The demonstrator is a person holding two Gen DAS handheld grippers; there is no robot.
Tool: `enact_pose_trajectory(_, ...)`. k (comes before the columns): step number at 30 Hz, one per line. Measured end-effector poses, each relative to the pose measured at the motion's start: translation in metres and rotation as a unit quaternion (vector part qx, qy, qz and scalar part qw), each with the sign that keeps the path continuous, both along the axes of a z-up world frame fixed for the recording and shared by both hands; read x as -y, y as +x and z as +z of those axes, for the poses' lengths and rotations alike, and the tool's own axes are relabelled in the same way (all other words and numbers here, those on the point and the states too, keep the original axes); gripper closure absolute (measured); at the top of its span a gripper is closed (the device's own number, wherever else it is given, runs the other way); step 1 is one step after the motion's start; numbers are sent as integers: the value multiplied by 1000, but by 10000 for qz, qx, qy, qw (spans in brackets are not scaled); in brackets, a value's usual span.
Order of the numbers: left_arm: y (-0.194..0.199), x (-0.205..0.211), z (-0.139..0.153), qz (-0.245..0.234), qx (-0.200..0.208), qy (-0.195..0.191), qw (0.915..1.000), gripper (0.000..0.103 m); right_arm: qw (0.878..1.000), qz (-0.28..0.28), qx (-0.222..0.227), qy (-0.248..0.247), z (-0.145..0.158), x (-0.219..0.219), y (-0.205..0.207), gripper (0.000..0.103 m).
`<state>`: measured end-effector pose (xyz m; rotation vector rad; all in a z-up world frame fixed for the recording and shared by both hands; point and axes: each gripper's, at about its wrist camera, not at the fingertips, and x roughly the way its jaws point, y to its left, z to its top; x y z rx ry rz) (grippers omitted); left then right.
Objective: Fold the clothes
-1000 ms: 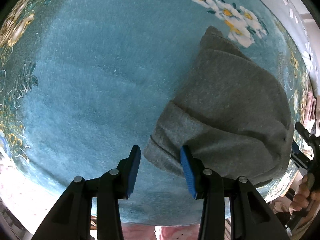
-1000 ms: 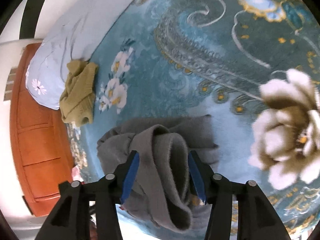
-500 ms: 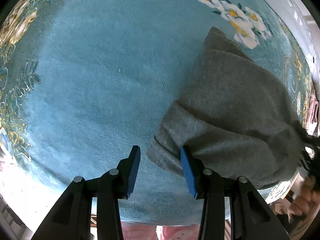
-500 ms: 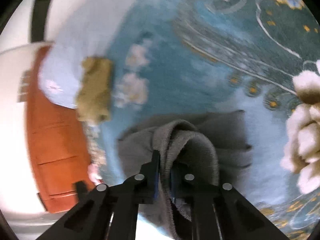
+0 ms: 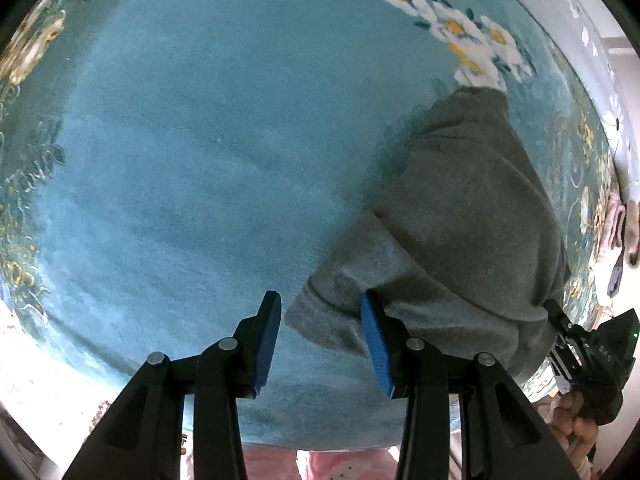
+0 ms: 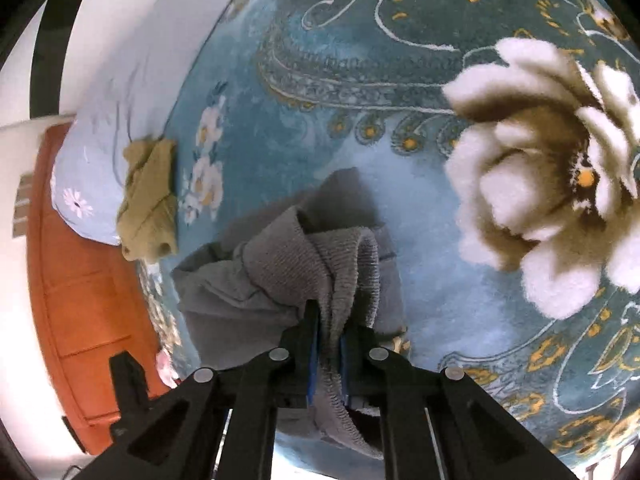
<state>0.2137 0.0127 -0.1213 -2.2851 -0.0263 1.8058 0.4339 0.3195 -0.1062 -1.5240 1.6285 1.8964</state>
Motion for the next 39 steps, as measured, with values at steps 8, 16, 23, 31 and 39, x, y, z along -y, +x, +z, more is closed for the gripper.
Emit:
enact_pose_trajectory(8, -48, -9, 23, 51, -492, 460, 9977, 61, 9920, 596, 255, 1079, 47, -9, -5, 84)
enact_pose_trajectory(16, -59, -86, 32, 386, -237, 833, 9955, 61, 9855, 1521, -344, 664, 49, 39, -48, 84)
enact_pose_trajectory(23, -52, -90, 9, 118, 226, 501, 9984, 81, 9861, 1534, 451, 442, 1, 55, -12, 86)
enact_pose_trajectory(31, -71, -93, 4, 562, 125, 511, 9970, 89, 9894, 1371, 391, 269, -9, 53, -9, 86)
enact_pose_trajectory(39, -74, -92, -5, 703, 385, 800, 9936, 85, 9891, 1396, 452, 121, -6, 49, -15, 86)
